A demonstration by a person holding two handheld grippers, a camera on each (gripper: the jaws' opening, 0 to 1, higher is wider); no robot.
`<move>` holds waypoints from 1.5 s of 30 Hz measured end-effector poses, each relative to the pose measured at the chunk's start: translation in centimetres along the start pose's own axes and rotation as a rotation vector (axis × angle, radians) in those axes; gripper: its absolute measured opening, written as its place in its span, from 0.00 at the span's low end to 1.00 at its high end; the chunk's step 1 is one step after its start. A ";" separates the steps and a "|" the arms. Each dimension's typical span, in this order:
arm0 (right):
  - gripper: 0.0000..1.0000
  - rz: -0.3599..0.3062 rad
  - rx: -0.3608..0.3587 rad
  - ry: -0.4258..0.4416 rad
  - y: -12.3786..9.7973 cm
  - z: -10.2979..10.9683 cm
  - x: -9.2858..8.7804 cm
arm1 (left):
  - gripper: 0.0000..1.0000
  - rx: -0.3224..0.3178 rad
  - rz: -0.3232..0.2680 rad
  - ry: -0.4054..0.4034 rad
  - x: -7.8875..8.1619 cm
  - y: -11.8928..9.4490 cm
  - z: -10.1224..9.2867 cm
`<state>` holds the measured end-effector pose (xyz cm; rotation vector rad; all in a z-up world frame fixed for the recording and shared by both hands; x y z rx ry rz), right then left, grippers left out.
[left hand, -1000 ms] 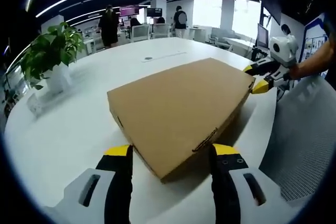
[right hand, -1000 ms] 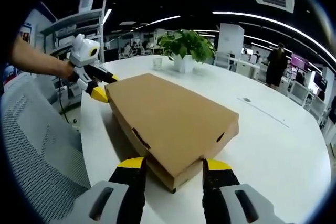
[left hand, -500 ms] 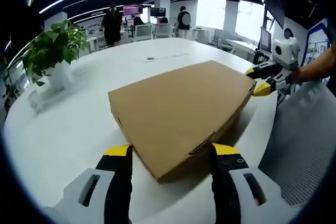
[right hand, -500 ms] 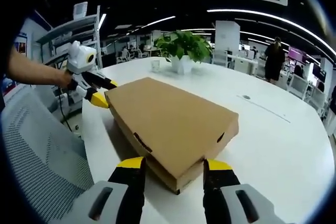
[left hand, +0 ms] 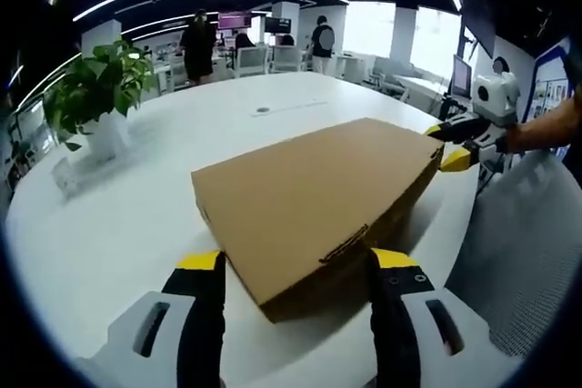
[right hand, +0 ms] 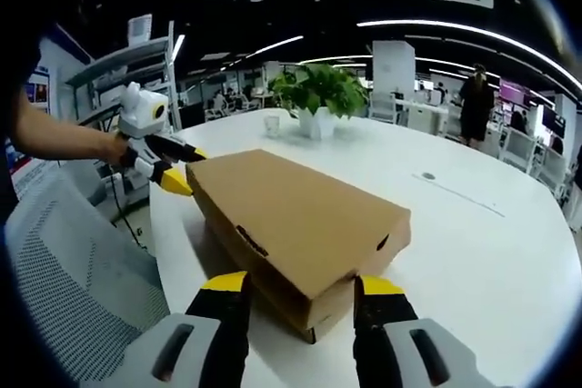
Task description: Operate the shoe box by opening the lid, removing the specified soft item, and placing it in the target area until the item is outside and the box remains undamaged.
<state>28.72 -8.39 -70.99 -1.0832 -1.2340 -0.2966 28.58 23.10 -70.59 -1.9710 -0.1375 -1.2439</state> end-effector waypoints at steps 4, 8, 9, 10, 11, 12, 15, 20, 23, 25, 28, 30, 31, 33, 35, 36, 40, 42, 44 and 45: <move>0.46 -0.019 0.007 -0.005 -0.4 0.1 0.6 | 0.66 -0.001 -0.010 0.003 0.6 -0.4 -0.2; 0.48 -0.033 0.009 -0.010 -0.6 0.1 1.0 | 0.68 -0.002 -0.015 0.006 1.0 -0.6 -0.4; 0.48 -0.035 0.010 -0.010 -0.6 0.1 1.1 | 0.68 -0.003 -0.015 0.009 1.1 -0.7 -0.4; 0.48 -0.037 0.011 -0.011 -0.7 0.1 1.2 | 0.68 -0.003 -0.016 0.009 1.2 -0.7 -0.4; 0.48 -0.038 0.011 -0.011 -0.7 0.1 1.3 | 0.69 -0.004 -0.017 0.009 1.3 -0.8 -0.4; 0.49 -0.041 0.012 -0.009 -0.8 0.1 1.5 | 0.69 -0.004 -0.018 0.009 1.4 -0.8 -0.4; 0.49 -0.049 0.013 -0.016 -0.9 0.0 1.9 | 0.71 -0.006 -0.027 0.009 1.7 -1.0 -0.5; 0.50 -0.066 0.008 -0.025 -1.0 -0.1 2.3 | 0.72 -0.006 -0.029 0.017 2.3 -1.2 -0.5; 0.50 -0.078 0.001 -0.023 -1.0 -0.1 2.5 | 0.72 -0.007 -0.038 0.011 2.6 -1.3 -0.5; 0.50 -0.084 -0.004 -0.019 -1.1 -0.1 2.6 | 0.73 -0.007 -0.037 0.012 2.8 -1.3 -0.6; 0.49 -0.093 -0.011 -0.007 -1.1 -0.1 2.8 | 0.74 -0.006 -0.040 0.010 3.0 -1.4 -0.6; 0.49 -0.098 -0.016 -0.010 -1.1 -0.2 2.9 | 0.74 -0.006 -0.043 0.010 3.1 -1.4 -0.6; 0.48 -0.100 -0.017 -0.011 -1.1 -0.2 2.9 | 0.74 -0.006 -0.045 0.009 3.2 -1.4 -0.6; 0.47 -0.104 -0.024 -0.016 -1.1 -0.3 3.1 | 0.74 -0.006 -0.050 0.007 3.3 -1.5 -0.6; 0.47 -0.109 -0.028 -0.020 -1.1 -0.4 3.2 | 0.74 -0.005 -0.053 0.007 3.5 -1.6 -0.6; 0.46 -0.111 -0.029 -0.020 -1.1 -0.4 3.3 | 0.74 -0.006 -0.054 0.008 3.6 -1.6 -0.6; 0.44 -0.124 -0.046 -0.021 -1.1 -0.7 3.6 | 0.74 -0.012 -0.073 -0.005 4.0 -1.9 -0.5; 0.43 -0.131 -0.053 -0.017 -1.1 -0.8 3.7 | 0.74 -0.014 -0.079 -0.006 4.1 -2.0 -0.4; 0.42 -0.135 -0.058 -0.017 -1.1 -0.8 3.9 | 0.74 -0.015 -0.080 -0.003 4.3 -2.0 -0.5; 0.41 -0.138 -0.060 -0.015 -1.1 -0.9 4.0 | 0.74 -0.016 -0.079 -0.001 4.4 -2.0 -0.5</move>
Point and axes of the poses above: the point that each gripper's makers call its tool centre point, and the gripper's own axes: y roughly forward along the fingers, z roughly to its left, x roughly out of its top, the point moved 8 cm from there along -y, roughly backward along the fingers, and after that the axes turned 13 degrees about -x, right-handed, at the moved point
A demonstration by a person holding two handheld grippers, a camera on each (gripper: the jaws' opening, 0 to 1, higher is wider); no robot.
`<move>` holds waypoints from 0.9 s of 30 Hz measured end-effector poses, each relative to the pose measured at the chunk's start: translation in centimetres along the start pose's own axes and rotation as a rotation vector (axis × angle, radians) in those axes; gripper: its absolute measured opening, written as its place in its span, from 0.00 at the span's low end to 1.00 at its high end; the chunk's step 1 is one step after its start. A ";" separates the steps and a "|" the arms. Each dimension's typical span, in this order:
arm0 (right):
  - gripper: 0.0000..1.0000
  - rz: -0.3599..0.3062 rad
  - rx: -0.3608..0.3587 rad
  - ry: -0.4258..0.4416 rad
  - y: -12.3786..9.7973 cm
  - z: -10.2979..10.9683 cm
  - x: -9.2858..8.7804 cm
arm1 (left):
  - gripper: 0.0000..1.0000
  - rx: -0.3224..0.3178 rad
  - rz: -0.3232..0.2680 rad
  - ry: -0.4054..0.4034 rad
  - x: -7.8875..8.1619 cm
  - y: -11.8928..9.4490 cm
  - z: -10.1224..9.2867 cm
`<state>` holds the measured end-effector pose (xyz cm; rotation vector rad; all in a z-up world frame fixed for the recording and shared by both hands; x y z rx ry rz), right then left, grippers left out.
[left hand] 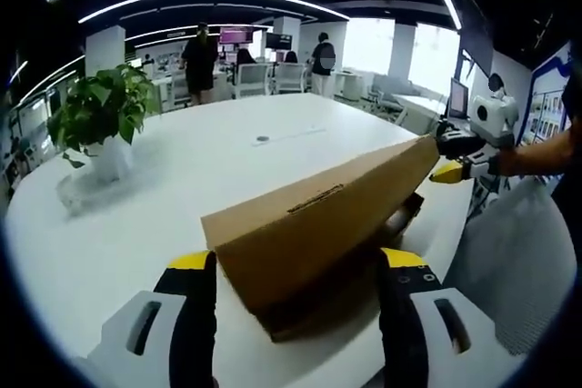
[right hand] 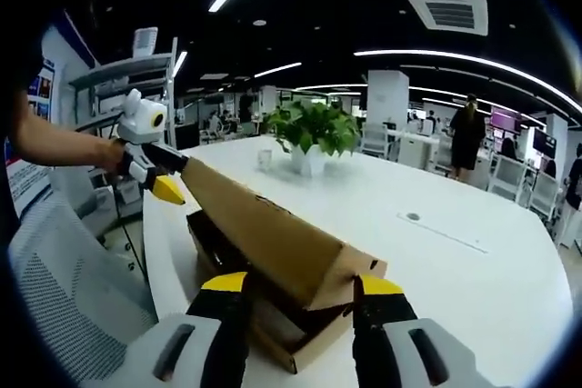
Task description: Operate the shoe box by opening the lid, removing the specified soft item, and placing it in the target area until the item is outside and the box remains undamaged.
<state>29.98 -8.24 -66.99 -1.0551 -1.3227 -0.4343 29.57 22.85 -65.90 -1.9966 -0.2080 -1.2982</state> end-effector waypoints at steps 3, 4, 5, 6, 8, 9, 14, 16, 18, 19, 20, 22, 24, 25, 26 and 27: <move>0.39 -0.009 -0.011 0.003 0.1 -0.3 0.3 | 0.74 -0.002 -0.003 0.006 0.3 -0.1 0.0; 0.39 -0.013 -0.015 0.006 0.1 -0.4 0.4 | 0.74 -0.003 -0.005 0.009 0.5 -0.1 0.0; 0.38 -0.016 -0.018 0.008 0.1 -0.4 0.5 | 0.74 -0.003 -0.006 0.012 0.5 -0.1 0.0; 0.38 -0.019 -0.023 0.010 0.2 -0.5 0.7 | 0.74 -0.003 -0.006 0.016 0.7 -0.2 0.1; 0.36 -0.022 -0.028 0.012 0.3 -0.6 0.8 | 0.74 -0.002 -0.007 0.021 0.9 -0.2 0.2; 0.36 -0.025 -0.032 0.013 0.3 -0.7 0.9 | 0.74 -0.002 -0.007 0.022 1.0 -0.2 0.3; 0.33 -0.036 -0.045 0.012 0.5 -1.1 1.3 | 0.72 0.001 -0.009 0.032 1.3 -0.2 0.6; 0.31 -0.039 -0.048 0.011 0.6 -1.3 1.4 | 0.70 0.005 -0.009 0.039 1.5 -0.2 0.8; 0.30 -0.044 -0.054 0.010 0.7 -1.5 1.6 | 0.69 0.008 -0.013 0.040 1.8 -0.3 1.0; 0.30 -0.047 -0.056 0.009 0.7 -1.6 1.8 | 0.68 0.010 -0.015 0.041 1.9 -0.3 1.1; 0.30 -0.049 -0.057 0.008 0.8 -1.6 1.9 | 0.67 0.013 -0.017 0.043 2.0 -0.3 1.2; 0.30 -0.053 -0.060 0.006 0.9 -1.8 2.1 | 0.67 0.015 -0.022 0.044 2.3 -0.3 1.3; 0.29 -0.058 -0.064 0.008 1.0 -1.9 2.3 | 0.65 0.021 -0.022 0.050 2.5 -0.3 1.5; 0.29 -0.060 -0.067 0.007 1.1 -2.0 2.5 | 0.64 0.026 -0.023 0.054 2.6 -0.3 1.6; 0.28 -0.061 -0.068 0.007 1.1 -2.1 2.5 | 0.62 0.029 -0.024 0.056 2.7 -0.3 1.7; 0.28 -0.063 -0.069 0.007 1.2 -2.1 2.6 | 0.61 0.038 -0.023 0.063 2.8 -0.3 1.9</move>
Point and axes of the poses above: the point that each gripper's makers call its tool centre point, and the gripper's own axes: y roughly forward along the fingers, z roughly to its left, x roughly out of its top, the point moved 8 cm from there along -y, roughly backward along the fingers, and after that the axes turned 13 degrees about -x, right-handed, at the moved point
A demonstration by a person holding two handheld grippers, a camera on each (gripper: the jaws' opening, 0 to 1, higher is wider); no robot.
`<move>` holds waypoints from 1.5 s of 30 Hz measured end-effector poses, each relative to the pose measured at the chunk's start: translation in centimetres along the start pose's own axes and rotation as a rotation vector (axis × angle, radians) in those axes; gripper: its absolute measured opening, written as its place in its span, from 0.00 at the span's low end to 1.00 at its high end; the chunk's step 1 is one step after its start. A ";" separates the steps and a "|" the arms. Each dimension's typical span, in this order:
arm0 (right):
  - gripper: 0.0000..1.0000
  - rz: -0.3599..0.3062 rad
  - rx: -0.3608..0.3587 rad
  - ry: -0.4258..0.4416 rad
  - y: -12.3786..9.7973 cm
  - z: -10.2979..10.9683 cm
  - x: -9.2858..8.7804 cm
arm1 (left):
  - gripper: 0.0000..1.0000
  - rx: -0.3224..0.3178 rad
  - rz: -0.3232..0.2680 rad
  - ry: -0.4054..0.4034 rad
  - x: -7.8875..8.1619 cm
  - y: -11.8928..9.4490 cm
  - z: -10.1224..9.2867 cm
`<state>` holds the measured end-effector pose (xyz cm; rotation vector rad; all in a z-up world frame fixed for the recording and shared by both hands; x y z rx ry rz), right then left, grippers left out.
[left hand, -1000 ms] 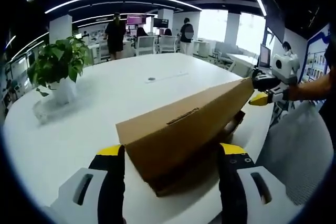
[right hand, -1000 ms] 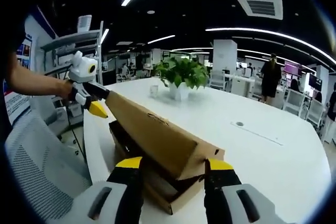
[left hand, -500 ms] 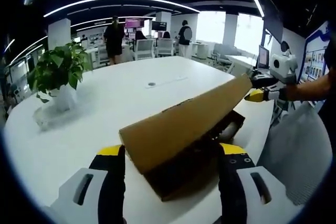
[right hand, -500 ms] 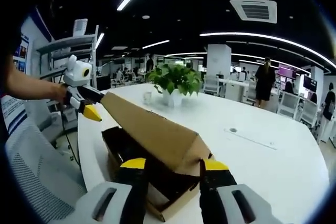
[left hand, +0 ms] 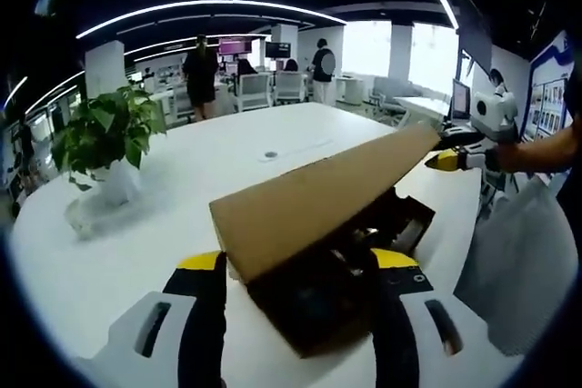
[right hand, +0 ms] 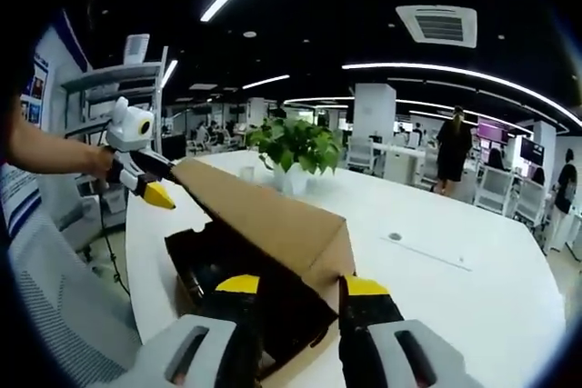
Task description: Operate the shoe box by opening the lid, removing the specified soft item, and placing it in the target area until the item is outside and the box remains undamaged.
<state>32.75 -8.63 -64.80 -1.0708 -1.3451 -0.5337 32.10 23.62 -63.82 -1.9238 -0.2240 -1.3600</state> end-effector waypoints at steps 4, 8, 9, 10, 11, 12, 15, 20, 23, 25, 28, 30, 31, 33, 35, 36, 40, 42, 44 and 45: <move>0.26 -0.008 -0.010 -0.010 0.3 -0.3 0.3 | 0.56 0.014 -0.004 0.005 0.4 0.0 0.5; 0.24 -0.014 -0.021 -0.012 0.6 -0.7 0.6 | 0.52 0.030 -0.004 0.010 0.8 0.1 1.1; 0.24 -0.015 -0.023 -0.012 0.7 -0.8 0.7 | 0.51 0.035 -0.005 0.012 0.9 0.1 1.2; 0.23 -0.017 -0.027 -0.011 0.9 -0.9 0.8 | 0.49 0.038 -0.008 0.011 1.0 0.1 1.4; 0.23 -0.018 -0.030 -0.011 1.0 -1.0 0.9 | 0.49 0.042 -0.012 0.009 1.1 0.1 1.5; 0.22 -0.020 -0.033 -0.011 1.1 -1.1 1.0 | 0.48 0.043 -0.014 0.008 1.2 0.2 1.6; 0.22 -0.024 -0.040 -0.013 1.4 -1.3 1.3 | 0.45 0.058 -0.017 0.014 1.5 0.3 2.0; 0.20 -0.027 -0.051 -0.015 1.8 -1.8 1.7 | 0.41 0.071 -0.021 0.013 2.1 0.5 2.6; 0.19 -0.028 -0.057 -0.017 2.0 -2.0 1.9 | 0.38 0.078 -0.019 0.018 2.3 0.5 2.9; 0.18 -0.029 -0.060 -0.017 2.1 -2.2 1.9 | 0.36 0.083 -0.021 0.015 2.4 0.5 3.1; 0.17 -0.029 -0.063 -0.019 2.2 -2.4 2.0 | 0.33 0.091 -0.023 0.016 2.5 0.6 3.3; 0.16 -0.030 -0.066 -0.022 2.4 -2.6 2.1 | 0.31 0.097 -0.022 0.019 2.7 0.7 3.6; 0.15 -0.030 -0.067 -0.024 2.5 -2.6 2.1 | 0.29 0.102 -0.021 0.019 2.8 0.7 3.7; 0.15 -0.030 -0.070 -0.026 2.7 -2.8 2.2 | 0.28 0.104 -0.020 0.022 2.9 0.8 3.9; 0.14 -0.029 -0.072 -0.030 2.8 -3.0 2.3 | 0.25 0.111 -0.018 0.026 3.0 0.8 4.1; 0.14 -0.029 -0.073 -0.031 2.9 -3.1 2.4 | 0.24 0.115 -0.019 0.028 3.1 0.8 4.3; 0.12 -0.027 -0.078 -0.036 3.2 -3.4 2.4 | 0.18 0.126 -0.023 0.025 3.2 0.9 4.8; 0.11 -0.027 -0.081 -0.038 3.3 -3.5 2.5 | 0.16 0.131 -0.027 0.021 3.3 0.9 5.1; 0.10 -0.028 -0.083 -0.039 3.4 -3.6 2.5 | 0.13 0.138 -0.028 0.025 3.3 0.9 5.3; 0.10 -0.027 -0.084 -0.041 3.5 -3.6 2.5 | 0.12 0.141 -0.028 0.026 3.3 0.9 5.4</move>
Point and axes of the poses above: the point that each gripper's makers call its tool centre point, and the gripper's own axes: y roughly forward along the fingers, z roughly to its left, x roughly out of its top, the point moved 8 cm from there along -y, roughly backward along the fingers, and after that the axes turned 13 degrees about -x, right-handed, at the moved point
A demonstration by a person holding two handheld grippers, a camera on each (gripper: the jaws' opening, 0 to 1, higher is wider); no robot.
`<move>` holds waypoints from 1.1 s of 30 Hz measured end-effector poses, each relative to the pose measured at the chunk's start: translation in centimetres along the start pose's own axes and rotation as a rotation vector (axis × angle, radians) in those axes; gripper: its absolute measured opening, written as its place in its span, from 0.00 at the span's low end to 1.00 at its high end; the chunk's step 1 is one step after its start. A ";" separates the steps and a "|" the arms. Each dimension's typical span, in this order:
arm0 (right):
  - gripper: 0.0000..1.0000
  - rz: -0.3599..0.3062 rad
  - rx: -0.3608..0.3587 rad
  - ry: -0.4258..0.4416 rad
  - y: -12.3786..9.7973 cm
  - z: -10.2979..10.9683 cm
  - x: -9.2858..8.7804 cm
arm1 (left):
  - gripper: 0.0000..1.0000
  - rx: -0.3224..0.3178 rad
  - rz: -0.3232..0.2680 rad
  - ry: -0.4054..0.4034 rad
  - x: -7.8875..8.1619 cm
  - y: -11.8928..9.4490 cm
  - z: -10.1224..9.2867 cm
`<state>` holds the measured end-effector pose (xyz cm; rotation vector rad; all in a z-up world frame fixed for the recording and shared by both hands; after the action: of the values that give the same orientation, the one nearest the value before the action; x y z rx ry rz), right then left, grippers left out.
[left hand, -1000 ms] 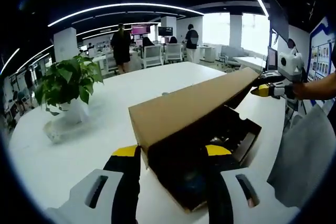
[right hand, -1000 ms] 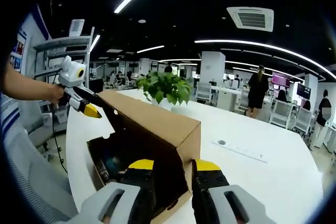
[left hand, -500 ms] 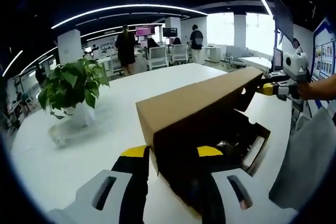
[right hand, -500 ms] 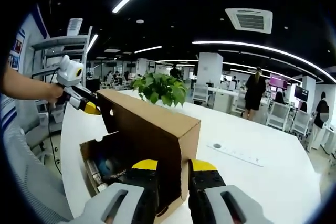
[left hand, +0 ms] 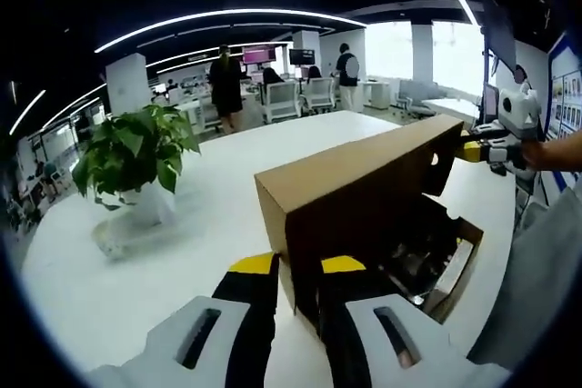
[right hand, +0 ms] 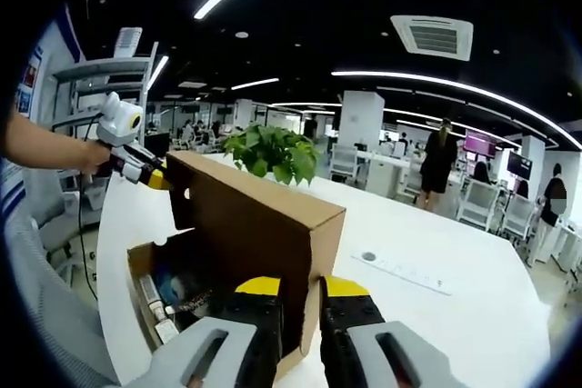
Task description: Operate the shoe box by opening the lid, removing the specified soft item, and placing it in the target area until the item is outside and the box remains undamaged.
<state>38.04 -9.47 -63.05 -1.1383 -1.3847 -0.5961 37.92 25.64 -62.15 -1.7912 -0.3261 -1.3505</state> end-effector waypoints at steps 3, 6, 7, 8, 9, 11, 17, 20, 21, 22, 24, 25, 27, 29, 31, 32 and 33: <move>0.08 0.001 -0.005 0.001 0.3 -0.2 0.1 | 0.08 0.008 -0.002 -0.003 0.1 0.1 0.2; 0.08 0.000 -0.009 -0.003 0.5 -0.3 0.2 | 0.04 0.027 -0.002 0.000 0.2 0.1 0.6; 0.08 0.001 -0.010 -0.005 0.6 -0.3 0.2 | 0.04 0.024 -0.005 -0.008 0.3 0.2 0.6; 0.08 0.000 -0.011 -0.006 0.6 -0.3 0.2 | 0.04 0.025 -0.005 -0.004 0.3 0.2 0.7; 0.08 0.000 -0.012 -0.006 0.6 -0.3 0.2 | 0.04 0.027 -0.004 0.000 0.3 0.3 0.7; 0.08 0.000 -0.013 -0.006 0.7 -0.4 0.2 | 0.04 0.030 -0.005 -0.001 0.4 0.3 0.8; 0.08 0.008 -0.028 -0.014 1.0 -0.6 -0.1 | 0.03 0.037 -0.012 0.006 0.6 0.6 1.1; 0.08 0.017 -0.032 -0.012 1.1 -0.5 -0.7 | 0.03 0.038 -0.017 0.003 0.7 0.7 1.2; 0.08 0.024 -0.031 -0.010 1.1 -0.5 -0.9 | 0.03 0.038 -0.018 0.002 0.8 0.7 1.2; 0.08 0.026 -0.032 -0.011 1.1 -0.4 -1.1 | 0.03 0.037 -0.018 0.001 0.8 0.8 1.3; 0.08 0.038 -0.033 -0.013 1.2 -0.4 -1.6 | 0.03 0.036 -0.020 0.000 0.9 0.9 1.4; 0.08 0.042 -0.034 -0.014 1.2 -0.4 -1.8 | 0.03 0.036 -0.021 0.001 0.9 0.9 1.5; 0.08 0.052 -0.034 -0.015 1.3 -0.3 -2.2 | 0.03 0.036 -0.022 0.002 0.9 1.0 1.6; 0.07 0.064 -0.040 -0.019 1.4 -0.3 -2.7 | 0.03 0.036 -0.022 0.003 1.0 1.2 1.7; 0.06 0.077 -0.046 -0.030 1.5 -0.3 -3.3 | 0.03 0.034 -0.023 0.003 1.0 1.3 1.9; 0.06 0.085 -0.048 -0.031 1.6 -0.3 -3.6 | 0.03 0.033 -0.023 0.003 1.0 1.3 2.0; 0.06 0.094 -0.051 -0.028 1.7 -0.3 -4.0 | 0.03 0.033 -0.023 0.001 1.1 1.4 2.1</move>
<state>38.97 -10.15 -67.20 -1.2495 -1.3387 -0.5522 40.60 26.06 -61.96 -1.7640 -0.3676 -1.3550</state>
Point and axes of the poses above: the point that each gripper's makers call its tool centre point, and the gripper's own axes: y roughly forward along the fingers, z roughly to its left, x roughly out of its top, the point moved 8 cm from there along -y, roughly backward along the fingers, and after that the axes turned 13 degrees about -x, right-handed, at the moved point
